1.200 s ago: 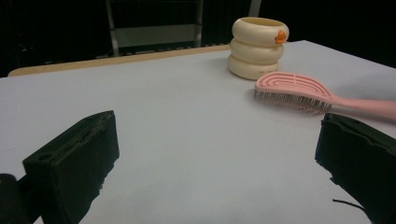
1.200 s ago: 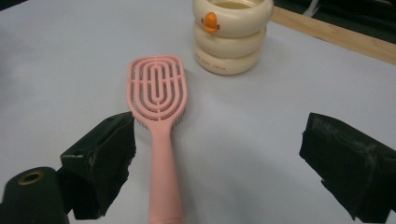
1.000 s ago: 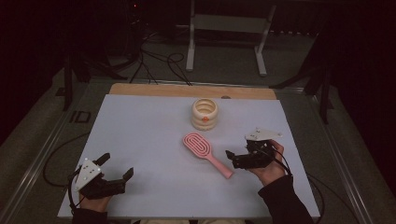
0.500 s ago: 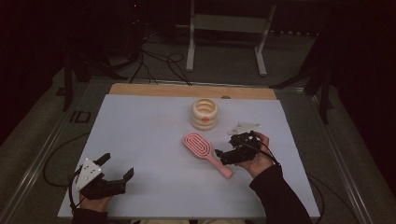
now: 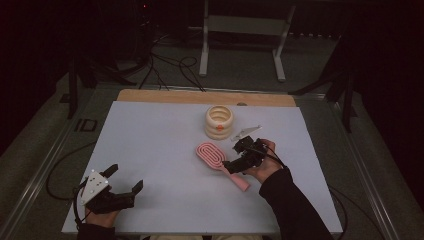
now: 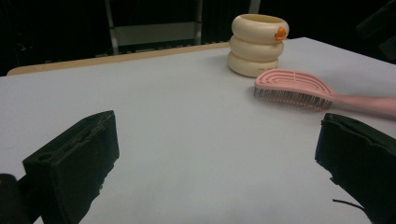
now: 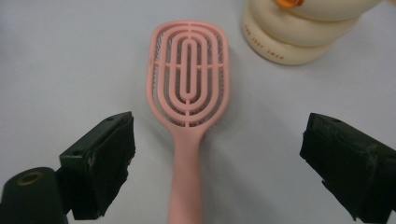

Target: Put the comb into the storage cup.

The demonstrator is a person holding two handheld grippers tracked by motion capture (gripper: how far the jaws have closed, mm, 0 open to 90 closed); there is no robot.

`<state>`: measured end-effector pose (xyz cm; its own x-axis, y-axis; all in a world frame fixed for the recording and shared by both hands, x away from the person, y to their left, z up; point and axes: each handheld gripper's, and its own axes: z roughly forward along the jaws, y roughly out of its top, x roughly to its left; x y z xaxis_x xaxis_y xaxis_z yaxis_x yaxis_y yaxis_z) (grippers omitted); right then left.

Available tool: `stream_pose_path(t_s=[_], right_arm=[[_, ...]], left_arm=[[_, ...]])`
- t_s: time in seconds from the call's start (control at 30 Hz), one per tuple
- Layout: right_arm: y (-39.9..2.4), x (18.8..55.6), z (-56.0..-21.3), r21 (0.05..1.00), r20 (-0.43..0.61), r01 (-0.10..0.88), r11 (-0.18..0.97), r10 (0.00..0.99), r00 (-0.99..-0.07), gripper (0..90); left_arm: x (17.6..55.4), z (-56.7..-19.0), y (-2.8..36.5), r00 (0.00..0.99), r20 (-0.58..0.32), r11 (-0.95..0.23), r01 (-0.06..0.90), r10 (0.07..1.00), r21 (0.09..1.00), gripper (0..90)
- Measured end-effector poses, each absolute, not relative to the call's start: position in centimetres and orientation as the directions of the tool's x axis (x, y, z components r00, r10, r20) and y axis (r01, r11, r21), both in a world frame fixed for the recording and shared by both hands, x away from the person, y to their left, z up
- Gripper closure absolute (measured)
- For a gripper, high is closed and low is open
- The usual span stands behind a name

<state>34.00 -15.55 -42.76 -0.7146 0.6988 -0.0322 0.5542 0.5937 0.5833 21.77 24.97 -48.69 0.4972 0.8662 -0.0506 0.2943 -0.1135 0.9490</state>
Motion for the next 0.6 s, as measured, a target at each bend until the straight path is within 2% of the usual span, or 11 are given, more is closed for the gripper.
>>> stream_pose_path(t_s=[0.6], right_arm=[[-13.3, 35.7, -45.4, 0.459, -0.007, 0.593, 0.662, 0.67, -0.743, 10.0]], left_arm=[[21.8, -48.7, 25.0, 0.498, -0.051, -0.114, 0.295, 0.866, 0.949, 0.4]])
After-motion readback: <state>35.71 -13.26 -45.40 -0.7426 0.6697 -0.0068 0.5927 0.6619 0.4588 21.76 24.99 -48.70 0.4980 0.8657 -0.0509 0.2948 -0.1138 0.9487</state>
